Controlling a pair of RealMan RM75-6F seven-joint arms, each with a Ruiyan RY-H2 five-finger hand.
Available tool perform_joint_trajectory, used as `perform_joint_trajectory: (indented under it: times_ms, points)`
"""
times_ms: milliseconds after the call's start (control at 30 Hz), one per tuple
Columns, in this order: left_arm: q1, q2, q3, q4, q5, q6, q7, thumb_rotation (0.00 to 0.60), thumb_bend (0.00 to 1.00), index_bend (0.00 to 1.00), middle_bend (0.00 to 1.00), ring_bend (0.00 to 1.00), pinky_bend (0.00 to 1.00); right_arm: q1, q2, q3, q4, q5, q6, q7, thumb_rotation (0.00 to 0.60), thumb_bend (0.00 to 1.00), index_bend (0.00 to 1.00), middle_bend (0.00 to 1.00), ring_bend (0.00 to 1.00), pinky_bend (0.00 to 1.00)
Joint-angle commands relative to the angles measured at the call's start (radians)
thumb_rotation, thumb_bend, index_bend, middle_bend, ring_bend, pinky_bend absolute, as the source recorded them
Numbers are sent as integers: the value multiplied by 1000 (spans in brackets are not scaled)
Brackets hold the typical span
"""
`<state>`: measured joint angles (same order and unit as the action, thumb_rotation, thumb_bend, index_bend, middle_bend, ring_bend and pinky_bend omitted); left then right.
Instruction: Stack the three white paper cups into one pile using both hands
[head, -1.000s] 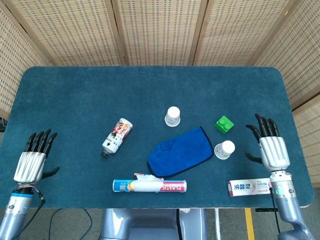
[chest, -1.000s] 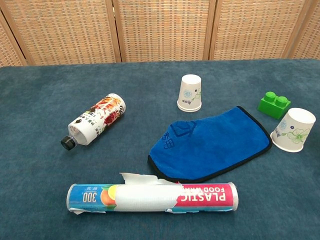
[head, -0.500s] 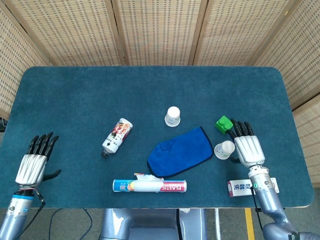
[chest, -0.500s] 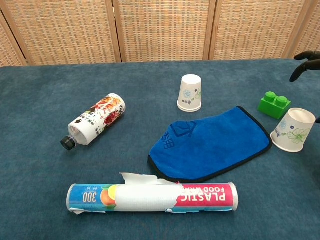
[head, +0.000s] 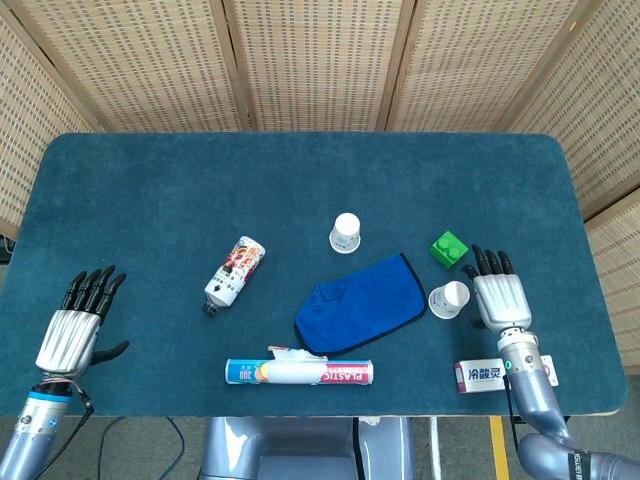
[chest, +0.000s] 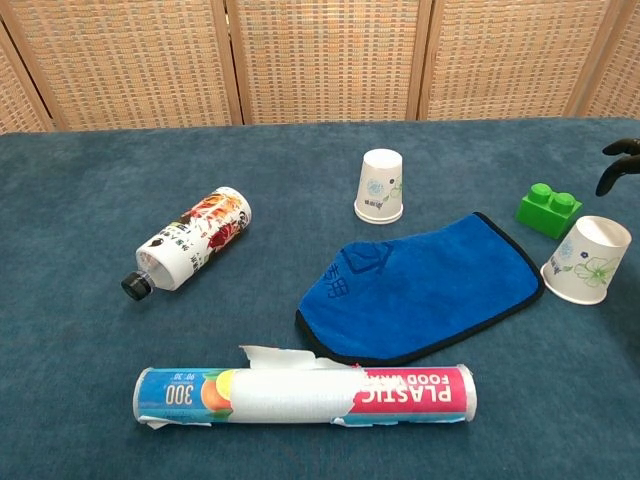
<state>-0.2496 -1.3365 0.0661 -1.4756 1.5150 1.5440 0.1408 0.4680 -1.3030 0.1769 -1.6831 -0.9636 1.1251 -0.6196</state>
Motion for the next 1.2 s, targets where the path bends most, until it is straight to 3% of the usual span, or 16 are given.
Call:
perform_joint_trajectory:
  times_ms: [33, 700, 1000, 1200]
  points:
    - [7, 8, -10, -8, 5, 5, -9, 600, 60, 35, 0, 0, 0, 2, -9, -8, 17, 1, -3, 15, 600, 84, 264, 0, 0, 0]
    - [29, 17, -39, -9, 35, -15, -26, 600, 60, 35, 0, 0, 0, 61, -95, -2, 122, 2, -32, 49, 600, 90, 372, 56, 0, 20]
    - [34, 21, -46, -7, 45, -27, -45, 600, 60, 39, 0, 0, 0, 80, -116, -3, 163, 37, -48, 39, 600, 212, 440, 88, 0, 27]
    - [37, 24, -47, -6, 58, -27, -56, 600, 60, 46, 0, 0, 0, 81, -117, -10, 164, 44, -41, 34, 600, 229, 494, 110, 0, 28]
